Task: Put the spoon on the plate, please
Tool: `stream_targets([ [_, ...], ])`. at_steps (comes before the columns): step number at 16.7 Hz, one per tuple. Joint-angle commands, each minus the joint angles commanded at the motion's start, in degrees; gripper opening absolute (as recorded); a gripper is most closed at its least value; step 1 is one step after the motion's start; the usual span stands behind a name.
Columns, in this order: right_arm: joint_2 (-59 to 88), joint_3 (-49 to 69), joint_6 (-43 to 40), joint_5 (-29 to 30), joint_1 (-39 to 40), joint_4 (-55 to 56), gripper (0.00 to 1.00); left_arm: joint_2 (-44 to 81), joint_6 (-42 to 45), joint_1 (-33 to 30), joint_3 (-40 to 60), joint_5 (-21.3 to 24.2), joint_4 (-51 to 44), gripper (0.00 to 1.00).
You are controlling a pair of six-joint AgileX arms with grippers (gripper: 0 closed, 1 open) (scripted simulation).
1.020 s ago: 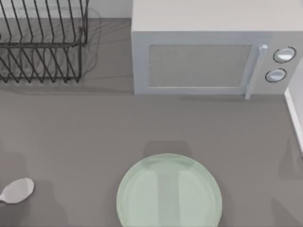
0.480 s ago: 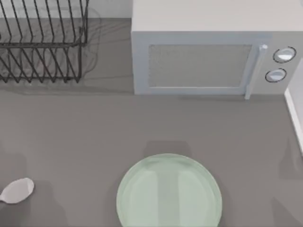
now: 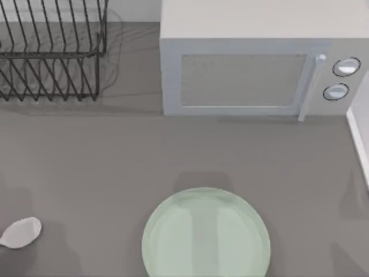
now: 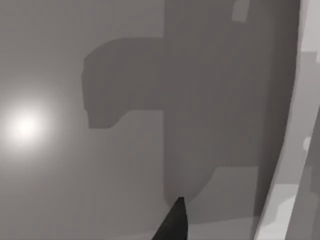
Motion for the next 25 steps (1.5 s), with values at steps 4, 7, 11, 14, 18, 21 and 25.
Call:
stream_targets([
  [4,0.0,0.0,0.0,0.0,0.0,0.0,1.0,-4.7,-1.5,-0.1,4.5,0.2,-8.8,0.0],
  [7,0.0,0.0,0.0,0.0,0.0,0.0,1.0,-7.2,-1.3,-0.2,9.1,0.1,-16.5,0.0],
  [11,0.0,0.0,0.0,0.0,0.0,0.0,1.0,-11.6,-1.7,-0.3,16.1,0.2,-29.3,0.0],
  [14,0.0,0.0,0.0,0.0,0.0,0.0,1.0,-14.0,-2.2,-0.3,19.1,0.3,-33.1,0.0],
  [18,0.0,0.0,0.0,0.0,0.0,0.0,1.0,-13.8,-2.1,-0.3,19.0,0.2,-33.0,0.0],
  [21,0.0,0.0,0.0,0.0,0.0,0.0,1.0,-13.6,-3.4,-0.6,19.4,0.2,-32.9,0.0],
  [25,0.0,0.0,0.0,0.0,0.0,0.0,1.0,-11.6,-13.7,-3.1,21.9,0.0,-32.2,0.0],
])
